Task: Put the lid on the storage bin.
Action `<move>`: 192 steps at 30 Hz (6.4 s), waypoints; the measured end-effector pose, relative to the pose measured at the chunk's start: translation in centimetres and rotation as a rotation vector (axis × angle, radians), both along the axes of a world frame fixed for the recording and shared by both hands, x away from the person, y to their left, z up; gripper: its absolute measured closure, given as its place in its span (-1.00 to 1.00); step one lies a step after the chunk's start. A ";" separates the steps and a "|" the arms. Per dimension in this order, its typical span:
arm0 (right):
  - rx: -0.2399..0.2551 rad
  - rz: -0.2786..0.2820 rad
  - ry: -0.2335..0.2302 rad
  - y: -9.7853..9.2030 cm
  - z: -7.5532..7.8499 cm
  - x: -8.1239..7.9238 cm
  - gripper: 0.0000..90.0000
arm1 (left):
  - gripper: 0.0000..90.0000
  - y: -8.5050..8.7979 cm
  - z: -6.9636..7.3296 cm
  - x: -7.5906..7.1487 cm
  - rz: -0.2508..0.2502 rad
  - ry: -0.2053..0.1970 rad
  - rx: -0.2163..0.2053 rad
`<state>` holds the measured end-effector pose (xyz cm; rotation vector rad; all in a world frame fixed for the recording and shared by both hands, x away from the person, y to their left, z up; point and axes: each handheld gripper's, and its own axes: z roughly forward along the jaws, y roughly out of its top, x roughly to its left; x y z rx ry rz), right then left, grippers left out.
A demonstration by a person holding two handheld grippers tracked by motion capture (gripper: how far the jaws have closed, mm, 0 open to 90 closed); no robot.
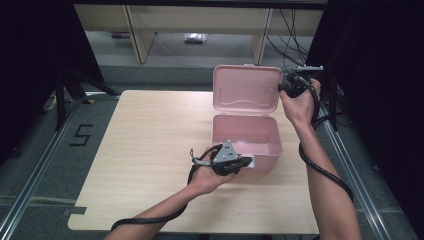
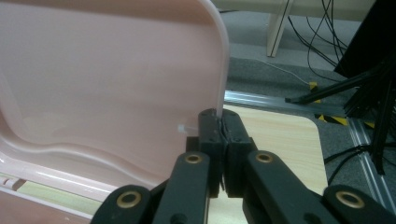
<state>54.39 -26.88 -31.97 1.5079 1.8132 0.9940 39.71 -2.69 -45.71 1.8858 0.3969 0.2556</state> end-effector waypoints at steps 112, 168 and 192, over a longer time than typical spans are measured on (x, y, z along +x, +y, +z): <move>-0.076 0.014 -0.149 0.3 -1.2 -6.3 0.98 | 1.00 -0.2 0.1 0.1 -0.006 0.009 0.005; -0.107 0.031 -0.185 0.3 -2.4 -8.9 0.97 | 1.00 9.7 7.2 6.0 0.308 0.003 -0.156; -0.091 0.019 -0.176 0.4 -3.7 -11.1 0.95 | 1.00 9.2 7.0 6.3 0.301 0.027 -0.158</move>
